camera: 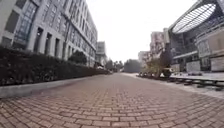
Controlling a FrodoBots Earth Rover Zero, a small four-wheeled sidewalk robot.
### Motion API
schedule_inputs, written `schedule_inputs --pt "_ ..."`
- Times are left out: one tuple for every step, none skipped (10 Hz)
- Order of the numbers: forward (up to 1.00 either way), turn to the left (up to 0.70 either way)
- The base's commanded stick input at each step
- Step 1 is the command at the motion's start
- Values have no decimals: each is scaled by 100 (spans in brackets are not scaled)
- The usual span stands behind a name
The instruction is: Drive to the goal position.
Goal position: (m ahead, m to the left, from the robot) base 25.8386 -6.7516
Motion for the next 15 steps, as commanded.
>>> schedule_inputs --pt "45 0" --pt "45 0" --pt "45 0" --pt "45 0" --pt "45 0" --pt "45 0" --pt "45 0" --pt "45 0" --pt "45 0" --pt "45 0" --pt "45 0" --pt "45 0" --pt "45 0" --pt "45 0" --pt "45 0"
